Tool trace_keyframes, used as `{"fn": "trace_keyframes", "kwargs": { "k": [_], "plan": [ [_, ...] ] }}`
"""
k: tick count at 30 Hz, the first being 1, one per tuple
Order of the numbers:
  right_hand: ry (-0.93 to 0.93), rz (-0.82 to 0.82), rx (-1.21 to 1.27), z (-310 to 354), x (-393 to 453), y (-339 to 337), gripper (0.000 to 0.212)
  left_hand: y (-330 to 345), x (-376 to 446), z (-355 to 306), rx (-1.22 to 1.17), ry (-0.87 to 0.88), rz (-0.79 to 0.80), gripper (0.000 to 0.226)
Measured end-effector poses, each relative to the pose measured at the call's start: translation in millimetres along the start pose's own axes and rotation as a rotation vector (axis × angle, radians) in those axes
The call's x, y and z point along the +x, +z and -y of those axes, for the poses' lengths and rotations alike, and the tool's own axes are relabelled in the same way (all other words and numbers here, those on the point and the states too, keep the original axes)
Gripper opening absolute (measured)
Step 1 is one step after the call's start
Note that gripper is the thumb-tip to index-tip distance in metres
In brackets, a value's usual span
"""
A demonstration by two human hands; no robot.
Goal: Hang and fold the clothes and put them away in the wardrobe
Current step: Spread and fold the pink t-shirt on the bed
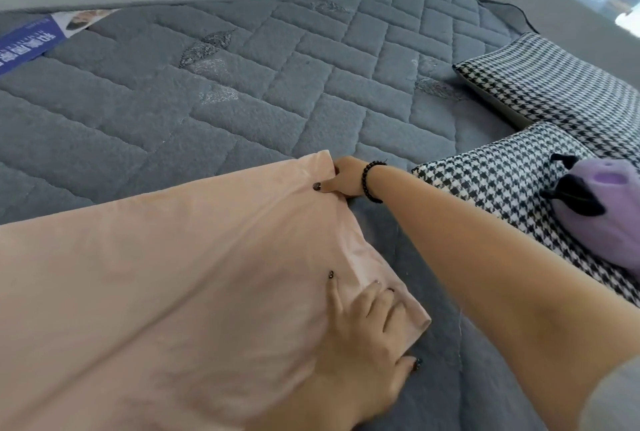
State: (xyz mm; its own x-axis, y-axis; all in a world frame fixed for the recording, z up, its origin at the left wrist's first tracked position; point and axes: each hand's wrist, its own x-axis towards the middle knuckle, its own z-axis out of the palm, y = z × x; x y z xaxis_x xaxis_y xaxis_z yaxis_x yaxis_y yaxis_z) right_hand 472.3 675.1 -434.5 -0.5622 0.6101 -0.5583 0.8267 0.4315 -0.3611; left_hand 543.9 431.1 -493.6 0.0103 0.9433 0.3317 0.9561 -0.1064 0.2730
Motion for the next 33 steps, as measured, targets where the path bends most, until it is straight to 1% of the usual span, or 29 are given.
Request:
{"fn": "trace_keyframes", "kwargs": {
  "k": [1,4,6,8,10,13,15,17,18,19,20,22,23,25,27,28,30,33],
  "plan": [
    [-0.016,0.012,-0.005,0.0,0.2,-0.8,0.056,3.8,5.3,-4.8,0.000,-0.055,-0.012,0.049],
    [-0.046,0.042,-0.022,-2.3,1.8,-4.0,0.052,17.0,9.5,-8.3,0.001,-0.079,-0.153,0.012],
    [-0.047,0.050,-0.012,-3.8,2.0,-6.8,0.050,21.4,5.6,-5.5,-0.046,-0.076,-0.204,0.011],
    [-0.052,0.060,0.027,-4.2,3.1,-8.4,0.045,20.1,0.3,-3.9,-0.154,-0.044,-0.274,0.005],
    [-0.040,0.069,0.051,-2.6,4.0,-8.5,0.041,17.2,-3.3,-5.7,-0.255,-0.010,-0.327,0.008],
    [-0.002,0.079,0.102,6.5,0.1,-8.4,0.033,14.1,-5.0,-7.9,-0.334,-0.031,-0.343,0.011],
    [0.016,0.064,0.154,10.1,-5.4,-8.7,0.033,4.2,-3.2,-9.1,-0.418,-0.093,-0.334,0.017],
    [0.009,0.028,0.261,5.2,-9.5,-7.9,0.031,-12.1,-3.5,-10.3,-0.656,-0.238,-0.318,0.023],
    [0.011,-0.001,0.313,2.1,-12.0,-6.1,0.031,-24.0,-5.2,-11.4,-0.801,-0.367,-0.320,0.022],
    [0.013,-0.039,0.334,0.2,-13.7,-4.5,0.034,-34.1,-8.1,-12.3,-0.920,-0.531,-0.337,0.018],
    [0.025,-0.089,0.327,-0.5,-15.0,-2.7,0.038,-43.2,-10.7,-12.4,-0.996,-0.714,-0.389,0.018],
    [0.051,-0.189,0.319,4.3,-20.7,1.2,0.037,-56.9,-19.3,-9.2,-1.109,-1.019,-0.560,0.034],
    [0.054,-0.228,0.355,9.5,-24.5,2.0,0.034,-65.2,-24.9,-4.2,-1.193,-1.125,-0.641,0.034],
    [0.064,-0.273,0.506,23.0,-32.7,1.0,0.027,-75.6,-40.4,11.2,-1.270,-1.301,-0.696,0.027],
    [0.053,-0.283,0.629,40.9,-44.7,-3.1,0.022,-79.4,-56.1,27.6,-1.369,-1.415,-0.752,0.028],
    [0.031,-0.281,0.646,53.7,-51.9,-4.9,0.021,-83.7,-63.2,34.2,-1.427,-1.450,-0.795,0.030],
    [-0.037,-0.299,0.605,82.6,-66.4,-7.8,0.022,-91.8,-74.6,42.6,-1.494,-1.505,-0.881,0.029],
    [-0.151,-0.328,0.526,131.8,-82.1,-7.2,0.016,-106.1,-92.7,50.3,-1.563,-1.494,-1.075,0.023]
  ]
}}
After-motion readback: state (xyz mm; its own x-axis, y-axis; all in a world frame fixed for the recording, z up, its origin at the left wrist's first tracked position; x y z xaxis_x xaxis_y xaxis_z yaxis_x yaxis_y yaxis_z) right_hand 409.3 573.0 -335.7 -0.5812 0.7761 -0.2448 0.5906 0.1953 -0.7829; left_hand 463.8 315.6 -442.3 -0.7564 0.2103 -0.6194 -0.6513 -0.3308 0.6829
